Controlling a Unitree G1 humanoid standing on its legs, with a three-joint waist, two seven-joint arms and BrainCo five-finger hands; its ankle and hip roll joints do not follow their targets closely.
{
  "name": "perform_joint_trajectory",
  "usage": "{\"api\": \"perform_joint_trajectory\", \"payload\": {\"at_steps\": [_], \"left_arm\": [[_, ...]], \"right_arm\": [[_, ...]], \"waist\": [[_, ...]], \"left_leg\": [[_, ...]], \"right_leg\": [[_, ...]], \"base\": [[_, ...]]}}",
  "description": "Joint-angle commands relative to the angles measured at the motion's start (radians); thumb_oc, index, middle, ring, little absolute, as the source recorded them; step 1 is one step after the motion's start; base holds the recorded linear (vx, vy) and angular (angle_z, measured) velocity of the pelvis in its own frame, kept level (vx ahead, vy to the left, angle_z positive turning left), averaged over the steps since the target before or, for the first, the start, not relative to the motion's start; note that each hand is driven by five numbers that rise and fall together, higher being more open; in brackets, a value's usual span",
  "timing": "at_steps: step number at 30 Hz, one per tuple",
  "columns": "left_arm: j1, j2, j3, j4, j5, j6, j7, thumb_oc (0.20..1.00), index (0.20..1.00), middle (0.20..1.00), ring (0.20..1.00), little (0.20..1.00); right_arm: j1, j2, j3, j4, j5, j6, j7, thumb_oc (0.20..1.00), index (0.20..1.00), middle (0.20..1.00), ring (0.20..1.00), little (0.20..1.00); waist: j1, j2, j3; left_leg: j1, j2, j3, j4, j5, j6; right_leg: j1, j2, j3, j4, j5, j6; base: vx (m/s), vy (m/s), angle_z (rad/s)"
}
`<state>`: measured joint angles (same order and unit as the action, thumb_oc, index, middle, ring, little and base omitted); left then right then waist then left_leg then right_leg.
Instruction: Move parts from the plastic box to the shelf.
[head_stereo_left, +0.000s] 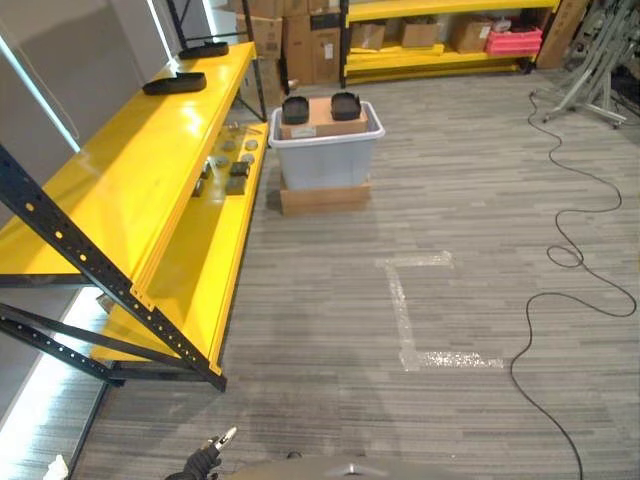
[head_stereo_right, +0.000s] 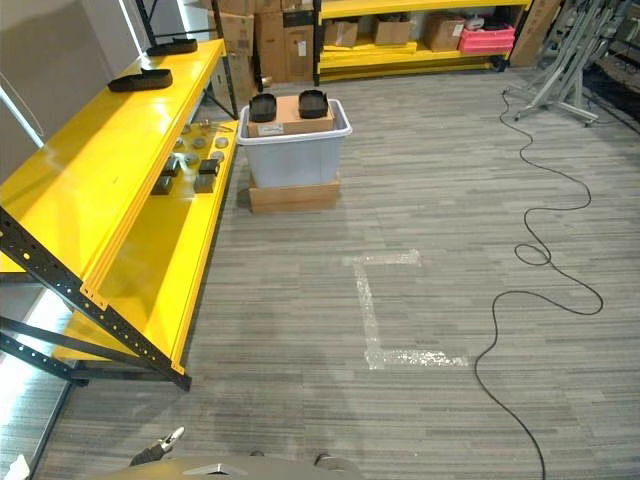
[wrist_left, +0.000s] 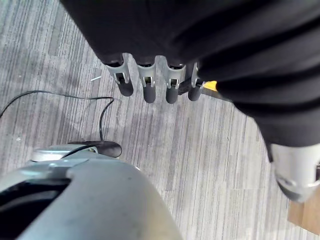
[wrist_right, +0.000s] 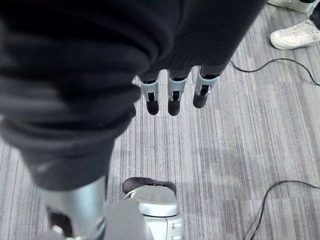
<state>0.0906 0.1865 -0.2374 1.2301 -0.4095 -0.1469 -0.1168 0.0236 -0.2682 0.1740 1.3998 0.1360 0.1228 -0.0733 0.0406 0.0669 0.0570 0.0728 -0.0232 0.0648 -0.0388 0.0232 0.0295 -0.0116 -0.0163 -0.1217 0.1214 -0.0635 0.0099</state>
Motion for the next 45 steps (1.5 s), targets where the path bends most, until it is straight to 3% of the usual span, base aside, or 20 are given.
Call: {"api": "perform_joint_trajectory", "payload": {"at_steps": [1,6,20,30,35,40,43,45], "left_arm": [[-0.031,0.013,0.021,0.019,0.010,-0.005,-0.003,1.000,1.000,1.000,1.000,1.000],[-0.034,0.010,0.029,0.022,-0.003,0.003,0.089,1.000,1.000,1.000,1.000,1.000],[-0.043,0.000,0.048,0.053,-0.002,0.066,0.163,1.000,1.000,1.000,1.000,1.000],[-0.071,0.006,0.085,0.079,0.021,0.099,0.161,1.000,1.000,1.000,1.000,1.000],[-0.083,0.007,0.105,0.078,-0.017,0.077,0.153,1.000,1.000,1.000,1.000,1.000],[-0.088,0.009,0.116,0.065,-0.023,0.084,0.142,1.000,1.000,1.000,1.000,1.000],[-0.097,0.010,0.112,0.071,-0.008,0.135,0.120,1.000,1.000,1.000,1.000,1.000],[-0.106,0.015,0.101,0.066,-0.031,0.142,0.136,1.000,1.000,1.000,1.000,1.000]], "right_arm": [[-0.033,-0.007,0.011,0.090,-0.032,-0.008,0.004,1.000,1.000,1.000,1.000,1.000],[-0.030,-0.004,0.010,0.095,-0.030,-0.014,0.005,1.000,1.000,1.000,1.000,1.000],[-0.035,0.005,0.015,0.095,-0.019,-0.012,-0.008,1.000,1.000,1.000,1.000,1.000],[-0.053,0.030,0.048,0.036,0.015,0.063,-0.036,1.000,1.000,1.000,1.000,1.000],[-0.059,0.025,0.028,0.009,0.101,0.018,-0.061,1.000,1.000,1.000,1.000,1.000],[-0.057,0.015,0.001,-0.009,0.124,0.016,-0.053,1.000,1.000,1.000,1.000,1.000],[-0.052,0.016,-0.034,-0.005,0.175,-0.042,-0.050,1.000,1.000,1.000,1.000,1.000],[-0.060,0.008,-0.047,-0.031,0.197,-0.060,-0.055,1.000,1.000,1.000,1.000,1.000]], "waist": [[0.010,-0.047,-0.015],[0.014,-0.053,-0.011],[0.017,-0.053,-0.012],[0.013,-0.063,-0.017],[0.011,-0.069,-0.012],[0.009,-0.074,-0.005],[-0.006,-0.069,0.021],[-0.025,-0.056,0.048]], "left_leg": [[-0.007,0.009,0.011,-0.048,-0.023,-0.047],[-0.004,0.008,0.007,-0.048,-0.023,-0.046],[0.000,0.001,0.002,-0.048,-0.026,-0.043],[-0.003,-0.001,0.003,-0.048,-0.024,-0.041],[-0.001,-0.006,0.002,-0.048,-0.024,-0.037],[-0.001,-0.014,0.012,-0.042,-0.030,-0.026],[-0.011,-0.027,0.021,-0.014,-0.047,0.005],[-0.032,-0.040,0.029,0.019,-0.055,0.038]], "right_leg": [[0.081,-0.079,-0.021,-0.209,0.129,0.120],[0.085,-0.078,-0.025,-0.209,0.129,0.122],[0.093,-0.086,-0.032,-0.209,0.128,0.122],[0.086,-0.088,-0.023,-0.209,0.136,0.120],[0.087,-0.090,-0.016,-0.209,0.140,0.124],[0.087,-0.101,-0.009,-0.206,0.147,0.131],[0.042,-0.121,0.015,-0.101,0.121,0.137],[-0.047,-0.129,0.033,0.080,0.122,0.141]], "base": [[0.00,0.000,0.00],[0.00,0.000,0.00],[0.00,0.001,0.01],[0.00,0.000,0.00],[0.01,0.015,0.00],[0.05,0.060,-0.05],[0.07,0.207,-0.22],[0.01,0.257,-0.18]]}}
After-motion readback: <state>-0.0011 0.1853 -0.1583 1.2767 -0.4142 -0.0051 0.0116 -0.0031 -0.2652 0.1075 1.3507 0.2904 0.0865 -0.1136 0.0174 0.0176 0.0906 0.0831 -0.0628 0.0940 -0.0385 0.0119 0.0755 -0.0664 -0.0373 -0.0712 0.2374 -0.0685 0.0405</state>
